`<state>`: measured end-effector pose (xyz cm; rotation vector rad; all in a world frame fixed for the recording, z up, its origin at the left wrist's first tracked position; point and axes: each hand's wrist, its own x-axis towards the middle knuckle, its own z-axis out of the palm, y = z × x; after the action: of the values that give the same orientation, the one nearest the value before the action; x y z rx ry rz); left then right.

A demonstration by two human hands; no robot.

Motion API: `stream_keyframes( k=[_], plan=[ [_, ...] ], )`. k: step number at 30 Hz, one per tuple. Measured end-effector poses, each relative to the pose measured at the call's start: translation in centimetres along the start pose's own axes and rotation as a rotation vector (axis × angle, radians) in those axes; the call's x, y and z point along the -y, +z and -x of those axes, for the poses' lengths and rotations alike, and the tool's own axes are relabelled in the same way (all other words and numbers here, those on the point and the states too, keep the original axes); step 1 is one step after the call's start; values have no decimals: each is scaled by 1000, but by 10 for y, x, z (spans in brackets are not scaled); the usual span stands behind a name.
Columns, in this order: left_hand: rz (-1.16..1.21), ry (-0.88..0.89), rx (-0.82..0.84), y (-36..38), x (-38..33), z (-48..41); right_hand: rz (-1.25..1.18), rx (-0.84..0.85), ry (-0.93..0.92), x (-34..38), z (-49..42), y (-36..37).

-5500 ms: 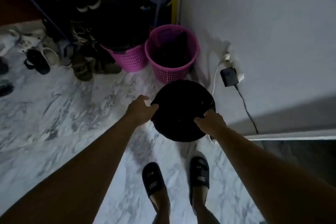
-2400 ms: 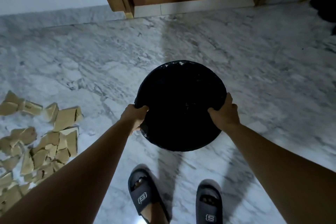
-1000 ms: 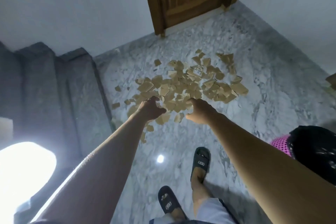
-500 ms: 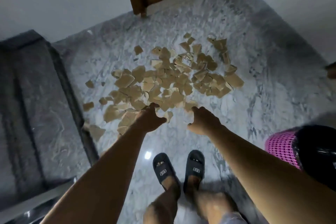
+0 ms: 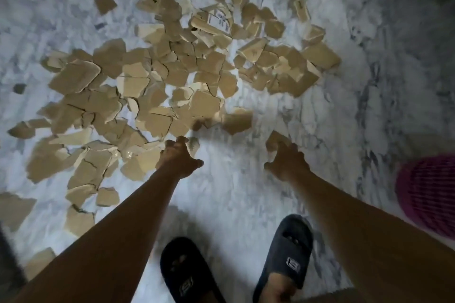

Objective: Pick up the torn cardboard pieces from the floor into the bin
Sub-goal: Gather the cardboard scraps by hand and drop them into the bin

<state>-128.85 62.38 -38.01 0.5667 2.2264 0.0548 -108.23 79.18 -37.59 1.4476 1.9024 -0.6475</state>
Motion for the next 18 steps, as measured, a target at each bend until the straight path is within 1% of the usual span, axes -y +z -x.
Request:
stream_keyframes(
  k=[1,3,5,6,7,9,11,12,15,17,18],
  plan=[
    [-20,-14,-6,15,4,-22,-9,-11,10,0,-26,12],
    [-77,-6,-5,42,11,-64,-47,-86,34,5,-75,30],
    [-194,31,-5,64,16,-100,-103,-143,74,11,-116,43],
    [-252,17,-24,73,16,-113,-125,-151,93,13,-133,49],
    [-263,-32,-53,81,18,-123,-146,-158,105,15,-147,56],
    [-231,-73,-169,91,19,-140,-197,-276,116,23,-163,69],
    [-299,-4,-237,93,26,-151,-315,-436,114,29,-170,80],
    [-332,27,-222,93,32,-156,-396,-461,106,29,-173,83],
    [-202,28,-125,85,38,-158,-458,-390,161,11,-182,80],
    [-211,49,-68,80,38,-157,-524,-249,178,2,-183,66],
    [-232,87,-15,78,37,-159,-578,-168,126,2,-184,58]
  ],
)
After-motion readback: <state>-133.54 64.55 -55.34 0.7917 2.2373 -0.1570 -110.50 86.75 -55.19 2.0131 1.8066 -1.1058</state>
